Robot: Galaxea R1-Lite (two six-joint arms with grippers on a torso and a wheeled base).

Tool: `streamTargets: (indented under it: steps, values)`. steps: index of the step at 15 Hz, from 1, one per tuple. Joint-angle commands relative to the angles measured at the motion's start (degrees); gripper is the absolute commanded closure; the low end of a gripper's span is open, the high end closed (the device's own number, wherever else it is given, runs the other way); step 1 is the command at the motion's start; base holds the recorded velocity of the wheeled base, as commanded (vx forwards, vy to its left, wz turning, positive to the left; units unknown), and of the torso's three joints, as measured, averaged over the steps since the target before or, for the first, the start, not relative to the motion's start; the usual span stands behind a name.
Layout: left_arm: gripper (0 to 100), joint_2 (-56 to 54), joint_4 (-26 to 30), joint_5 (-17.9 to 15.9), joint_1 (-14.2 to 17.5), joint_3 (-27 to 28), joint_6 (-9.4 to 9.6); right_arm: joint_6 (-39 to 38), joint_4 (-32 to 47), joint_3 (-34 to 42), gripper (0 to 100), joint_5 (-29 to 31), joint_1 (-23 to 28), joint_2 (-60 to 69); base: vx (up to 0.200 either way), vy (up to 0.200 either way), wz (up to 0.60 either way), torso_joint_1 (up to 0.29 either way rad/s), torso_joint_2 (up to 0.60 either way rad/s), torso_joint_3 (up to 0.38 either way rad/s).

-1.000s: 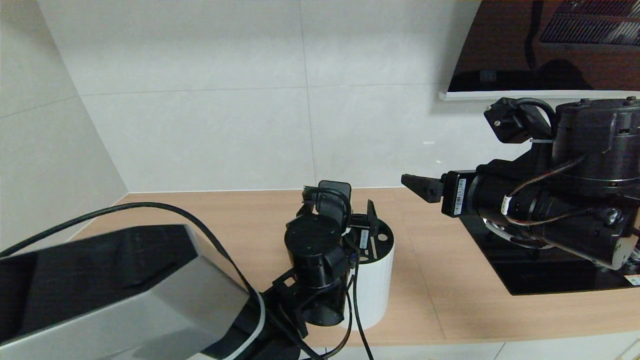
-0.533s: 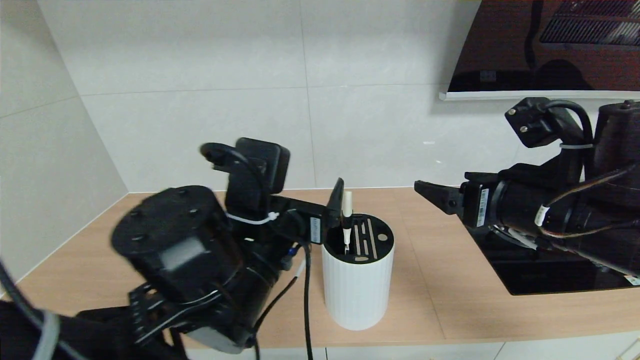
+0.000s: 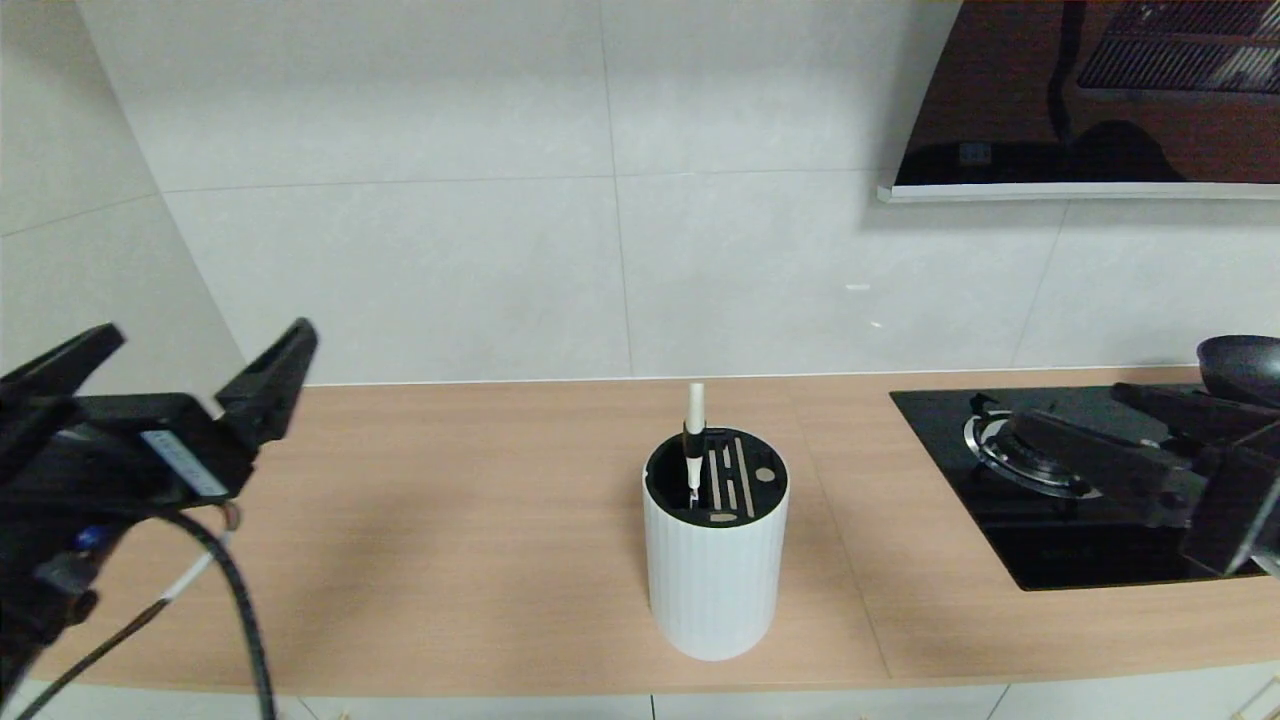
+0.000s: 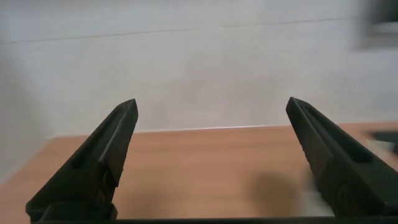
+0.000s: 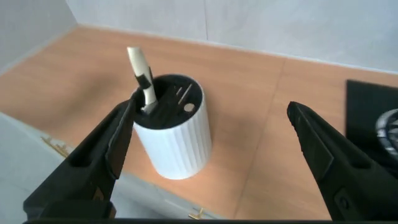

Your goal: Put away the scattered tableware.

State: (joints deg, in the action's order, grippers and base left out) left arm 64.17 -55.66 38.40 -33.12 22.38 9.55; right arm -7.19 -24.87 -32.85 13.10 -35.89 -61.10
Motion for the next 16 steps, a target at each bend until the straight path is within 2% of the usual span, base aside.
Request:
streamTargets:
  steps: [1, 4, 5, 8, 10, 11, 13, 14, 16]
  values:
    - [0, -22.6, 13.5, 0.2, 11.6, -3.3, -0.14, 0.2, 0.6, 4.7, 0, -0.4, 10.8, 15.6, 0.000, 0.000, 0.00, 0.000, 0.00, 0.000]
    - [0, -36.0, 27.5, -1.0, 18.1, -2.3, -0.14, 2.4, 7.8, 5.5, 0, -0.6, 12.6, 26.6, 0.000, 0.000, 0.00, 0.000, 0.00, 0.000]
    - [0, -43.0, 34.3, -3.2, 20.7, -1.3, -0.14, 2.9, 12.6, 6.1, 0, -1.2, 16.6, 32.4, 0.000, 0.000, 0.00, 0.000, 0.00, 0.000]
    - [0, -51.2, 44.8, -3.7, 24.3, 2.8, -0.14, 11.1, 16.2, 5.9, 0, -1.4, 24.5, 44.0, 0.000, 0.000, 0.00, 0.000, 0.00, 0.000]
    - [0, -55.0, 47.7, -3.9, 26.0, 2.8, -0.14, 14.1, 19.1, 5.9, 0, -2.1, 26.0, 51.3, 0.000, 0.000, 0.00, 0.000, 0.00, 0.000]
    - [0, -58.4, 51.3, -4.1, 26.4, 2.8, -0.14, 14.6, 22.5, 5.6, 0, -1.6, 26.0, 55.7, 0.000, 0.000, 0.00, 0.000, 0.00, 0.000]
    - [0, -58.5, 51.5, -3.6, 28.1, 3.0, -1.64, 13.3, 20.2, 4.3, 0, 1.0, 29.9, 55.3, 0.000, 0.000, 0.00, 0.000, 0.00, 0.000]
    - [0, -59.4, 51.9, -4.1, 30.3, 2.9, -1.64, 12.6, 20.1, 3.9, 0, 1.1, 31.9, 55.8, 0.000, 0.000, 0.00, 0.000, 0.00, 0.000]
    - [0, -62.6, 54.2, -4.8, 32.3, 1.8, -1.37, 12.6, 21.7, 5.0, 0, 0.4, 34.8, 59.2, 0.000, 0.000, 0.00, 0.000, 0.00, 0.000]
